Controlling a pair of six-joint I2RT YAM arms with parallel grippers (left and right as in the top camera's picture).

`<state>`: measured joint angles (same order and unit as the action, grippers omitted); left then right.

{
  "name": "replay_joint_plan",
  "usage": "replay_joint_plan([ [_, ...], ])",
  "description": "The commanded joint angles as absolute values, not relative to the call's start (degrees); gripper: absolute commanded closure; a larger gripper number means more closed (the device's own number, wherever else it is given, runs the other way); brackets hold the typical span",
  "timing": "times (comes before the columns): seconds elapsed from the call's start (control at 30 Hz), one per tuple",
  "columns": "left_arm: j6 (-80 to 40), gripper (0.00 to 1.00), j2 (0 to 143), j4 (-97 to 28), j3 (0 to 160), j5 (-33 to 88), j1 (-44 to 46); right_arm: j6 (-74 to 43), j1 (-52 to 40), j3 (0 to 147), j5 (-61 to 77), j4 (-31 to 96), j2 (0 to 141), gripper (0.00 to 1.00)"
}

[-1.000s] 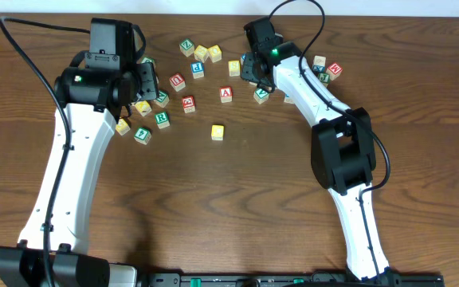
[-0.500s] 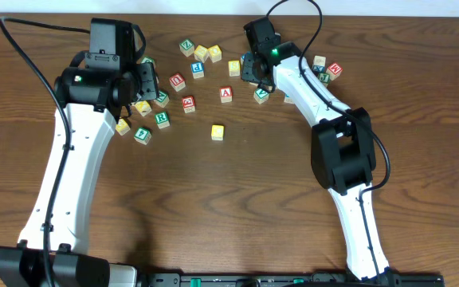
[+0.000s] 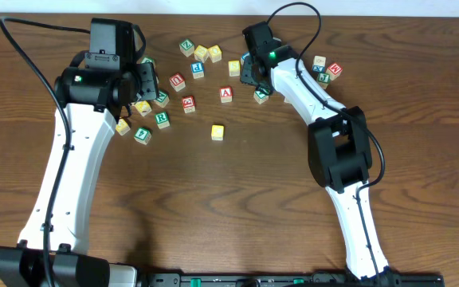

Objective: Spell out CORL
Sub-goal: 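Lower the right gripper and close it on the O block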

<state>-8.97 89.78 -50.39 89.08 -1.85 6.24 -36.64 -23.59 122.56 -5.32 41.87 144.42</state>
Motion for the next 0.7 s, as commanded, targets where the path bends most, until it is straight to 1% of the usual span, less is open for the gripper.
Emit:
replay_joint_plan([
  [0.0, -9.06, 0.42, 89.93, -50.5, 89.38, -2.0, 6.02, -37.65, -24.01, 122.87, -5.85, 42.04, 145.88, 0.55],
  [0.07, -9.04, 0.42, 89.93, -50.5, 89.38, -2.0, 6.02, -37.6, -24.01, 122.87, -5.85, 42.28, 145.88, 0.57],
  [0.23, -9.04, 0.42, 89.93, -50.5, 89.38, -2.0, 6.02, -34.37, -24.01, 122.87, -5.85, 42.68, 145.88, 0.65],
  [0.67, -9.06, 0.42, 89.93, -50.48, 89.38, -1.98, 6.02, -25.91, -24.01, 122.87, -5.65, 43.38, 145.86, 0.69],
])
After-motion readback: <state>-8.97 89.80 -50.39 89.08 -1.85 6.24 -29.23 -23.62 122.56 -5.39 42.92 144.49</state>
